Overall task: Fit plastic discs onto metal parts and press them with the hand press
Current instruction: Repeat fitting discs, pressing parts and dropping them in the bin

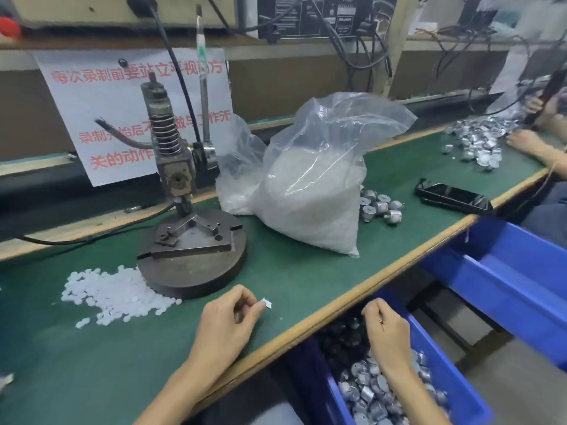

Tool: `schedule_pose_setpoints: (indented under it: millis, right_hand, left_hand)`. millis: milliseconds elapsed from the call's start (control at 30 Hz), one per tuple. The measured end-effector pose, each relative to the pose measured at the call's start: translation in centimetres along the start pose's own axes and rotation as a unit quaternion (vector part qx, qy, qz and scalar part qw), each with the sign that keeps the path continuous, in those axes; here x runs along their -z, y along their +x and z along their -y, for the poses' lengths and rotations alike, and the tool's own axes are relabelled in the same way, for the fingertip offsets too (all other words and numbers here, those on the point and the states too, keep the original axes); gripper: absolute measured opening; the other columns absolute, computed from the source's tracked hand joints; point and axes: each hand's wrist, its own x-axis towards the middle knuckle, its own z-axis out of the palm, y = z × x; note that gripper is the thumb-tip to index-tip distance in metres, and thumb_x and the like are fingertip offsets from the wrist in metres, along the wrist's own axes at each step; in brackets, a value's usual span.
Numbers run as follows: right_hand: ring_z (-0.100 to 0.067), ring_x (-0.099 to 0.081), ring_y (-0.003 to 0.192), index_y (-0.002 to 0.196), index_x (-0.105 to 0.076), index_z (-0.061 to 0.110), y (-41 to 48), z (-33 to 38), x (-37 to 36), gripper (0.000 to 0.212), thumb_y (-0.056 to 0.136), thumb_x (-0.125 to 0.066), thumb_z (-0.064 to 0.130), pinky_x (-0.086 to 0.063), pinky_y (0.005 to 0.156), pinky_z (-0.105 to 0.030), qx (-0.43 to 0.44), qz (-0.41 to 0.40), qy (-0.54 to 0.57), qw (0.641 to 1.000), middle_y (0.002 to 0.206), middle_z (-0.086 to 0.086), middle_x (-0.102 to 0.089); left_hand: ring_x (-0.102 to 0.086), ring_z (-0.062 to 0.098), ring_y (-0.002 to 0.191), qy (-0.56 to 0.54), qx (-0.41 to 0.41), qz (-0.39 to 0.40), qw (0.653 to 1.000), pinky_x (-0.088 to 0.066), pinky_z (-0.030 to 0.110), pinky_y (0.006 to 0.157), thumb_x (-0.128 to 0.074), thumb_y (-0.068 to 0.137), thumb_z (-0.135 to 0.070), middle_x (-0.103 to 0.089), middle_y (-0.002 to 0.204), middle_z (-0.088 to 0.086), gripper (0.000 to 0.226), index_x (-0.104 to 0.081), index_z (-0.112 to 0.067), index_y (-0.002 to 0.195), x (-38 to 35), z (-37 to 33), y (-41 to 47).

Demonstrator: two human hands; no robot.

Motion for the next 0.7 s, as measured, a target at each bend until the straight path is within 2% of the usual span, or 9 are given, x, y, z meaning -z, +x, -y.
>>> schedule_pose_setpoints:
  millis: [67, 200, 267, 400, 467, 567, 633, 700]
  right_hand:
    - [-0.021, -0.029, 0.054, 0.062, -0.042, 0.003, -0.1, -2.4, -0.1, 0.029, 0.09, -0.049, 0.007, -0.026, 0.053, -0.034, -0.031, 0.002, -0.024, 0.999, 0.055, -0.018, -0.043]
    - [-0.021, -0.035, 0.056, 0.056, -0.033, 0.018, -0.4, -6.1, -0.8, 0.036, 0.089, -0.048, 0.014, -0.027, 0.057, -0.037, -0.099, 0.026, -0.045, 0.994, 0.051, 0.0, -0.038]
    - [-0.025, -0.043, 0.061, 0.06, -0.035, 0.016, -1.0, -8.5, -0.8, 0.035, 0.092, -0.048, 0.017, -0.027, 0.058, -0.036, -0.127, 0.049, -0.071, 0.988, 0.057, -0.003, -0.044]
    - [-0.026, -0.054, 0.075, 0.081, -0.052, 0.009, -2.6, -12.7, -0.2, 0.017, 0.093, -0.052, 0.02, -0.032, 0.063, -0.033, -0.167, 0.079, -0.101, 0.978, 0.08, -0.01, -0.06]
    - [-0.025, -0.055, 0.084, 0.102, -0.056, 0.004, -2.9, -14.3, 0.2, 0.018, 0.092, -0.053, 0.019, -0.042, 0.075, -0.035, -0.176, 0.104, -0.133, 0.97, 0.098, -0.017, -0.061]
    - [-0.022, -0.054, 0.095, 0.124, -0.051, 0.006, -3.4, -16.0, 0.4, 0.034, 0.092, -0.054, 0.017, -0.044, 0.088, -0.031, -0.171, 0.144, -0.188, 0.956, 0.126, -0.015, -0.044]
    - [-0.016, -0.051, 0.096, 0.127, -0.049, 0.009, -3.6, -16.4, 0.2, 0.036, 0.093, -0.056, 0.02, -0.044, 0.089, -0.026, -0.162, 0.143, -0.197, 0.956, 0.13, -0.011, -0.036]
    - [-0.015, -0.051, 0.096, 0.122, -0.05, 0.01, -3.6, -16.5, 0.0, 0.034, 0.093, -0.058, 0.026, -0.045, 0.09, -0.027, -0.162, 0.12, -0.185, 0.962, 0.128, -0.007, -0.037]
  left_hand:
    - [-0.042, 0.006, 0.052, 0.002, -0.018, 0.031, 0.999, -0.034, 0.02, 0.053, -0.071, 0.081, -0.022, -0.049, 0.053, -0.012, 0.024, -0.052, -0.023, 0.066, -1.1, -1.3, 0.2]
    - [-0.043, 0.005, 0.052, -0.006, -0.084, 0.117, 0.989, -0.035, 0.022, 0.053, -0.069, 0.082, -0.025, -0.044, 0.05, -0.012, 0.021, -0.052, -0.024, 0.069, -5.8, -5.6, 0.3]
    - [-0.042, 0.004, 0.05, -0.019, -0.103, 0.147, 0.984, -0.036, 0.023, 0.053, -0.069, 0.083, -0.025, -0.043, 0.048, -0.013, 0.022, -0.051, -0.024, 0.069, -8.1, -7.0, 0.1]
    - [-0.043, 0.006, 0.049, -0.015, -0.147, 0.178, 0.973, -0.034, 0.016, 0.05, -0.068, 0.082, -0.03, -0.045, 0.05, -0.01, 0.025, -0.047, -0.028, 0.068, -10.6, -7.3, -0.2]
    - [-0.043, 0.008, 0.048, -0.011, -0.156, 0.183, 0.971, -0.034, 0.014, 0.051, -0.068, 0.081, -0.031, -0.049, 0.054, -0.007, 0.026, -0.046, -0.027, 0.067, -11.1, -6.9, 0.0]
    - [-0.041, 0.008, 0.046, -0.008, -0.154, 0.185, 0.971, -0.034, 0.014, 0.05, -0.069, 0.079, -0.03, -0.049, 0.056, -0.008, 0.03, -0.043, -0.029, 0.064, -11.7, -6.2, 0.2]
    - [-0.041, 0.008, 0.046, -0.001, -0.158, 0.187, 0.97, -0.035, 0.015, 0.05, -0.069, 0.078, -0.031, -0.049, 0.056, -0.008, 0.033, -0.04, -0.03, 0.063, -11.8, -5.9, 0.1]
    - [-0.04, 0.007, 0.047, 0.002, -0.165, 0.189, 0.968, -0.035, 0.015, 0.05, -0.069, 0.077, -0.031, -0.048, 0.056, -0.009, 0.034, -0.038, -0.031, 0.062, -11.9, -5.9, 0.0]
